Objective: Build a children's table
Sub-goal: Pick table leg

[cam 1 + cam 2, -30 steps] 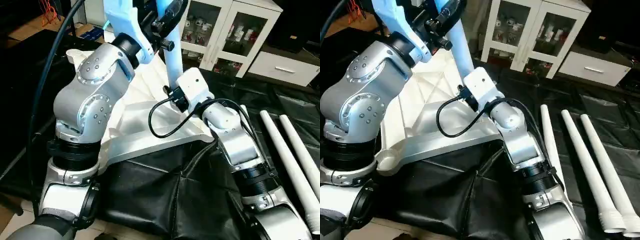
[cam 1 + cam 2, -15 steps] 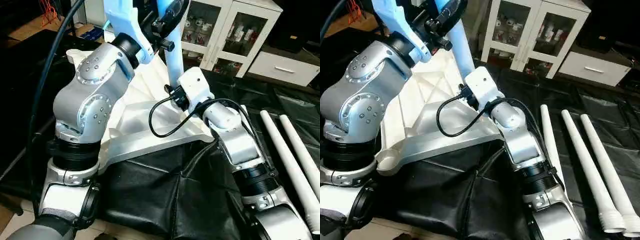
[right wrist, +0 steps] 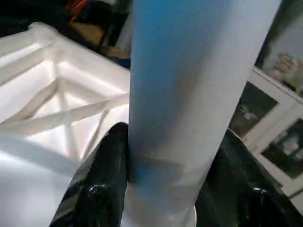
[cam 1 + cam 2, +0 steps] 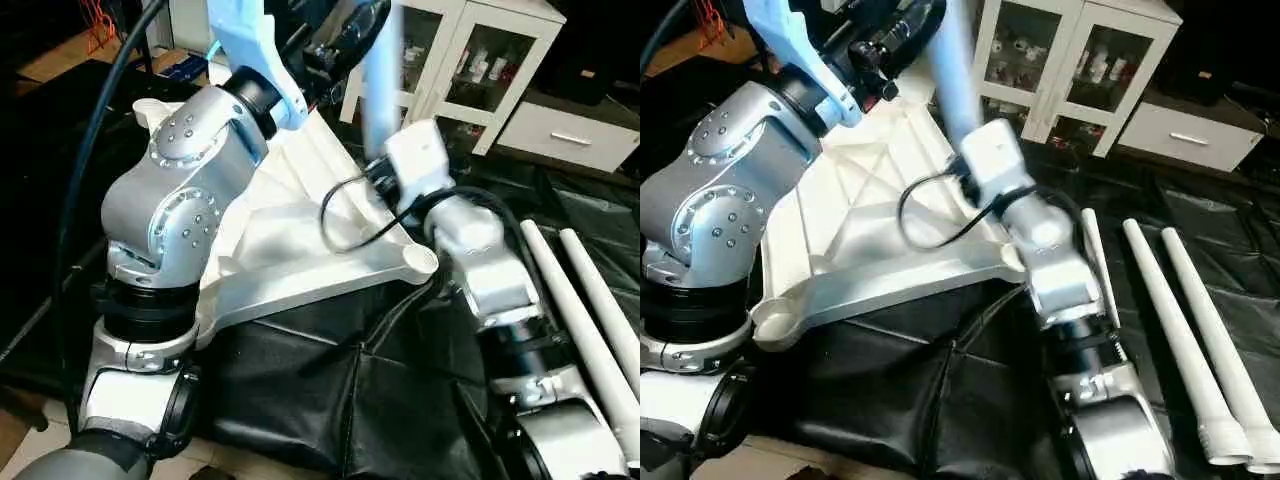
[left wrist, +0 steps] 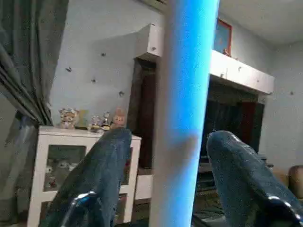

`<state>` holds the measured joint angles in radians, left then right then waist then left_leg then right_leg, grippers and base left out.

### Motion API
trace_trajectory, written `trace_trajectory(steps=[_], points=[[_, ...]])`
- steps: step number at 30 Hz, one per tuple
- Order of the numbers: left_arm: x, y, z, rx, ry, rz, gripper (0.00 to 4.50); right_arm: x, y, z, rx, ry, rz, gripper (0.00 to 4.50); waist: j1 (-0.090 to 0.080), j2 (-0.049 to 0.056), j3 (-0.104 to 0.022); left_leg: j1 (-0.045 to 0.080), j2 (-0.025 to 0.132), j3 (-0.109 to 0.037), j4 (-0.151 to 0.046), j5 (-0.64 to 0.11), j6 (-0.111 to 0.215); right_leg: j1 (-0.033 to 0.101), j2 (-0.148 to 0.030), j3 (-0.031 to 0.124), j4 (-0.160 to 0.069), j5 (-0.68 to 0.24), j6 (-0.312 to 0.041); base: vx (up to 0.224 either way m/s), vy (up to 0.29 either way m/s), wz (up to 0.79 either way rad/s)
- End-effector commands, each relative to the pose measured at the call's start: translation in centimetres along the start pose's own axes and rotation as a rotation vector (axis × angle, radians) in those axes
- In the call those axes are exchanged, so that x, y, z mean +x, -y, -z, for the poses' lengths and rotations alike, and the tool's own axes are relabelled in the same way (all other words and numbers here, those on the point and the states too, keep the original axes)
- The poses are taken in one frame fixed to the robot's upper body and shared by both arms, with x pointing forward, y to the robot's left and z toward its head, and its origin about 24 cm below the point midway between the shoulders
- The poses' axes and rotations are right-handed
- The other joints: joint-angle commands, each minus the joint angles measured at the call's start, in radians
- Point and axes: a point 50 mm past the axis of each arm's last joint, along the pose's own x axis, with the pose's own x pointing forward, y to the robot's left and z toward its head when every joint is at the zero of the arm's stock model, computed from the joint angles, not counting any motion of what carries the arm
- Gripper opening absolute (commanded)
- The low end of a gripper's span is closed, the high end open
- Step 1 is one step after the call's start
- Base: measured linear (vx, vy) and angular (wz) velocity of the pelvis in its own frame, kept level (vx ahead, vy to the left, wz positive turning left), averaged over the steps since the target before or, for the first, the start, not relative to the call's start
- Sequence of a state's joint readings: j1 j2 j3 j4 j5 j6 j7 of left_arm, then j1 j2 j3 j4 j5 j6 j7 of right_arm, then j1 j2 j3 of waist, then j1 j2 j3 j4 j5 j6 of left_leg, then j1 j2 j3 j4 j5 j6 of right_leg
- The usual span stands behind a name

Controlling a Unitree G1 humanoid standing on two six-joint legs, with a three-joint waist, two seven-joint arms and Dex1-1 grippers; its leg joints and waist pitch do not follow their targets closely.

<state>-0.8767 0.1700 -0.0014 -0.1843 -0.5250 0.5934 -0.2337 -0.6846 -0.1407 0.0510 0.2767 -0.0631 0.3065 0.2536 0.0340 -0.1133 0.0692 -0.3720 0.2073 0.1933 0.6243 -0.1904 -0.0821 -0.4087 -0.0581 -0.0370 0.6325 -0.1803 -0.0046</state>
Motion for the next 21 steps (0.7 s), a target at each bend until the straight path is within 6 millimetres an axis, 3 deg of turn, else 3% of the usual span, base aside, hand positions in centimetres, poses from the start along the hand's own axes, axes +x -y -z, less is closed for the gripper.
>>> trace_trajectory(steps=[1,2,3,4,6,11,12,13,15,17,18,20,21], points=[[0.2,1.4,-0.2,-0.01,0.007,0.084,3.24,-0.1,1.6,0.1,0.066,-0.01,0.063,1.88,-0.002,0.039,-0.082,0.024,0.015,-0.008,-0.069,-0.118,-0.066,0.051,-0.049,0.039,-0.049,0.001,-0.174,0.0,0.0,0.0],[0.2,1.6,-0.2,-0.026,0.014,0.104,3.25,-0.1,2.2,0.2,0.117,-0.009,0.085,1.88,-0.001,0.038,-0.083,0.023,0.015,-0.008,-0.069,-0.117,-0.067,0.052,-0.048,0.038,-0.048,0.004,-0.176,0.0,0.0,0.0],[0.2,2.0,-0.2,-0.068,0.024,0.137,3.25,-0.3,4.0,0.3,0.323,0.023,0.131,1.88,-0.001,0.034,-0.084,0.021,0.015,-0.006,-0.069,-0.111,-0.058,0.054,-0.048,0.039,-0.045,0.023,-0.186,0.0,0.0,0.0],[0.2,2.2,-0.2,-0.081,0.027,0.149,3.25,-0.5,4.8,0.2,0.415,0.047,0.142,1.88,-0.001,0.035,-0.085,0.023,0.014,-0.005,-0.069,-0.116,-0.052,0.054,-0.048,0.039,-0.045,0.023,-0.189,0.0,0.0,0.0],[-0.4,2.0,0.5,-0.07,-0.007,0.167,3.25,-1.3,6.5,0.8,0.527,0.047,0.119,1.88,0.003,0.03,-0.084,0.022,0.015,-0.005,-0.069,-0.113,-0.032,0.056,-0.044,0.037,-0.046,0.023,-0.194,0.0,0.0,0.0],[-2.7,-0.3,4.1,0.116,-0.234,0.145,3.25,-4.0,9.9,2.7,0.448,-0.046,0.111,1.88,0.006,0.027,-0.084,0.017,0.015,-0.005,-0.066,-0.071,-0.024,0.059,-0.048,0.037,-0.054,-0.011,-0.165,0.0,0.0,0.0],[-4.6,-0.6,7.1,0.132,-0.397,0.23,3.25,-5.2,11.3,3.0,0.372,-0.065,0.17,1.88,0.006,0.031,-0.083,0.02,0.014,-0.006,-0.066,-0.076,-0.035,0.055,-0.05,0.036,-0.057,-0.073,-0.147,0.0,0.0,0.0],[-4.6,-0.6,7.1,0.132,-0.397,0.23,3.25,-5.2,11.3,3.0,0.372,-0.065,0.17,1.88,0.006,0.03,-0.082,0.02,0.014,-0.006,-0.068,-0.076,-0.037,0.055,-0.052,0.037,-0.06,-0.088,-0.143,0.0,0.0,0.0],[-6.5,0.7,10.9,0.028,-0.567,0.307,3.25,-6.5,11.4,2.6,0.277,-0.061,0.146,1.88,0.005,0.036,-0.082,0.02,0.017,-0.005,-0.069,-0.081,-0.055,0.053,-0.051,0.038,-0.054,-0.089,-0.154,0.0,0.0,0.0],[-6.9,1.3,12.0,0.009,-0.611,0.33,3.25,-6.8,11.1,2.4,0.261,-0.06,0.121,1.88,0.003,0.033,-0.083,0.021,0.018,-0.005,-0.07,-0.089,-0.053,0.051,-0.052,0.038,-0.055,-0.084,-0.162,0.0,0.0,0.0],[-7.1,1.6,12.5,0.015,-0.629,0.343,3.25,-7.0,10.9,2.3,0.257,-0.059,0.106,1.87,0.005,0.031,-0.086,0.019,0.018,-0.005,-0.069,-0.081,-0.043,0.054,-0.051,0.038,-0.053,-0.066,-0.171,0.0,0.0,0.0],[-7.4,2.2,14.1,0.054,-0.655,0.373,3.25,-7.6,10.2,1.9,0.265,-0.049,0.044,1.87,0.003,0.038,-0.08,0.02,0.019,-0.006,-0.071,-0.113,-0.034,0.051,-0.053,0.039,-0.062,-0.096,-0.175,0.0,0.0,0.0],[-7.7,2.8,15.9,0.063,-0.695,0.4,3.25,-8.5,9.2,1.9,0.262,-0.062,-0.046,1.87,0.004,0.039,-0.078,0.02,0.019,-0.007,-0.072,-0.136,-0.025,0.054,-0.054,0.041,-0.07,-0.13,-0.163,0.0,0.0,0.0]])
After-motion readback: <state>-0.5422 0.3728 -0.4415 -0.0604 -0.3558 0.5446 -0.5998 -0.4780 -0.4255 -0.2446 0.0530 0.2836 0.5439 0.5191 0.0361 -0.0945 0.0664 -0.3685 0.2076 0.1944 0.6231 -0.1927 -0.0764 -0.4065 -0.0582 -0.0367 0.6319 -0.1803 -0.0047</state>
